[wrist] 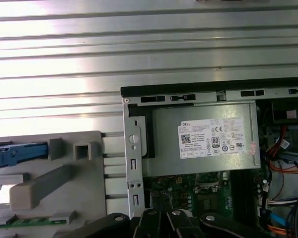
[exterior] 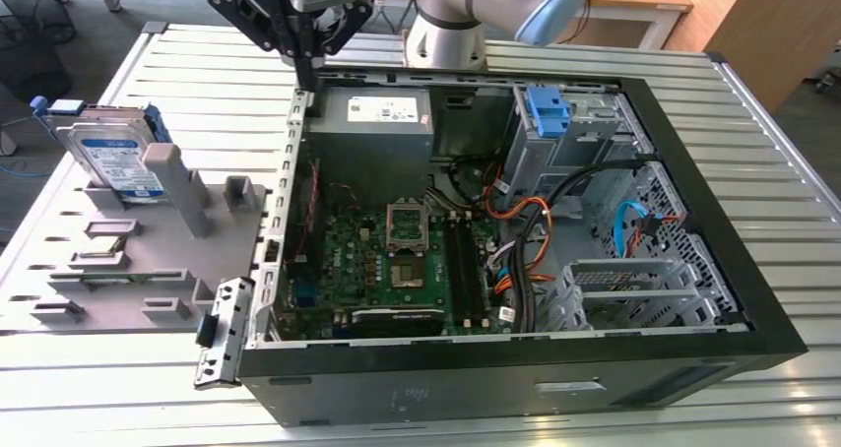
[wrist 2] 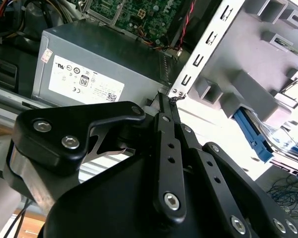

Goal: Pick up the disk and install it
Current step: 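Reach for the disk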

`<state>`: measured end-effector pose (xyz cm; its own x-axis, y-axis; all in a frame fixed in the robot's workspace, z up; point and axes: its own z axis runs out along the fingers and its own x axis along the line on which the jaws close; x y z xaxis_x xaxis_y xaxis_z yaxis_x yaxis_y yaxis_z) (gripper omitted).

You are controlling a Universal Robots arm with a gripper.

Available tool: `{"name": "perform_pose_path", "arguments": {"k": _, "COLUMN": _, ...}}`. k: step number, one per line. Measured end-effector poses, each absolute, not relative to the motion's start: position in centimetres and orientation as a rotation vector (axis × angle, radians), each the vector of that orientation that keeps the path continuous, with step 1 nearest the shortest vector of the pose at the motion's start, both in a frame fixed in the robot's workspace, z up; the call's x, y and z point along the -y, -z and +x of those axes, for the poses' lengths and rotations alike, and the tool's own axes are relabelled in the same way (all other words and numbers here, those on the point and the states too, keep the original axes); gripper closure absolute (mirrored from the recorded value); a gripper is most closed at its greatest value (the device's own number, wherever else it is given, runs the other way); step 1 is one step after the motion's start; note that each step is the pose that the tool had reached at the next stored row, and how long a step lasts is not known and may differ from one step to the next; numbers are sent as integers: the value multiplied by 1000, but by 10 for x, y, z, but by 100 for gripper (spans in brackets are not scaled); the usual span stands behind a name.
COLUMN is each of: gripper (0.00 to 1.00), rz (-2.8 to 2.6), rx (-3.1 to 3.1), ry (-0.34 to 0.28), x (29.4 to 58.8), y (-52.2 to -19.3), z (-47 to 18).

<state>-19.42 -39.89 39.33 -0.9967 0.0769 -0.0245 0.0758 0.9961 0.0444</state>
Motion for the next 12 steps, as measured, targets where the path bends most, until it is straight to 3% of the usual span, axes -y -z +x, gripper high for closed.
{"name": "perform_pose_path", "arguments": {"k": 12, "gripper": 89, "rz": 119, "rx": -3112, "ry": -68, "x": 399, "y": -393, "z": -200}}
